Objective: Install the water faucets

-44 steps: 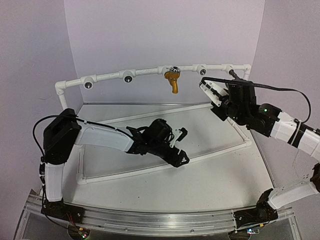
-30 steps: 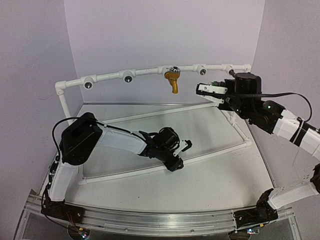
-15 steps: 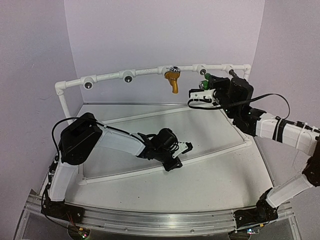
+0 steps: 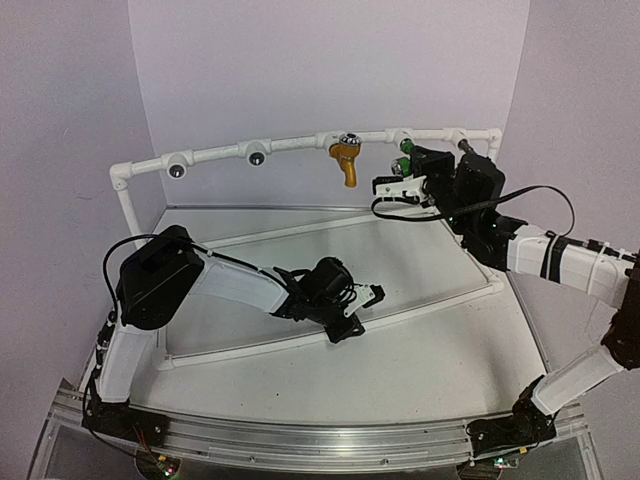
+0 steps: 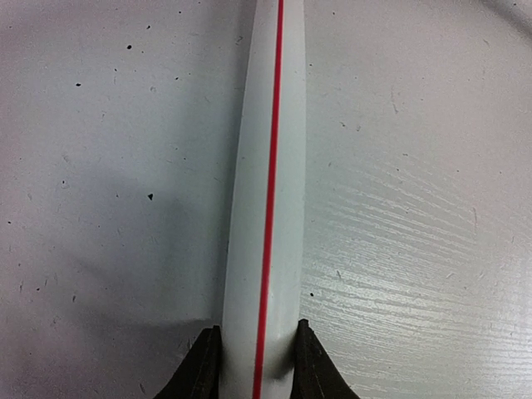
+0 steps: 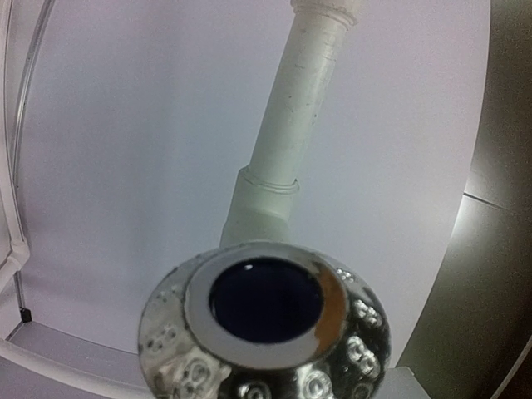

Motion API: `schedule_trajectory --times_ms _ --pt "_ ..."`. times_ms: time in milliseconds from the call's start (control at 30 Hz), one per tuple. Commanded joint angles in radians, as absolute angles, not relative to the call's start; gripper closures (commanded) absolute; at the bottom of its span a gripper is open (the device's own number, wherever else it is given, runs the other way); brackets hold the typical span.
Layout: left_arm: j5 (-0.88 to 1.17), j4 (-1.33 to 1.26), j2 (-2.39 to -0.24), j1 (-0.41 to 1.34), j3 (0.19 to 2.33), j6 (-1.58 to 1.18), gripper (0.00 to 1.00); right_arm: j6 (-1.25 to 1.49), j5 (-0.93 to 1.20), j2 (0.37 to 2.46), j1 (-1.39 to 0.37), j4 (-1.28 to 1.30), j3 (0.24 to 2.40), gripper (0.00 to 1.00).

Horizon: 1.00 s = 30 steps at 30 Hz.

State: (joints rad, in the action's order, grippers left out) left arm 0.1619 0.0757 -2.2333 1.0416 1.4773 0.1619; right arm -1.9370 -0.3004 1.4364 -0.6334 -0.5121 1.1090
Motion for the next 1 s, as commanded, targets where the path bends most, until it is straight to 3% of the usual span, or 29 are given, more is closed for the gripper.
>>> schedule_trajectory --times_ms 0,467,967 --pt "0.176 0.166 -2.244 1.06 1.438 0.122 1.0 -1.912 -0.313 1.452 -0.631 -0.576 1.178 1.0" --pt "0.17 0.166 -2.225 1.083 1.424 0.134 1.0 -1.895 -0.376 1.467 -0.596 -0.5 1.168 1.0" --pt "0.198 0.166 -2.234 1.094 1.421 0.149 1.0 -1.674 -0.48 1.554 -0.674 -0.492 1.272 1.0"
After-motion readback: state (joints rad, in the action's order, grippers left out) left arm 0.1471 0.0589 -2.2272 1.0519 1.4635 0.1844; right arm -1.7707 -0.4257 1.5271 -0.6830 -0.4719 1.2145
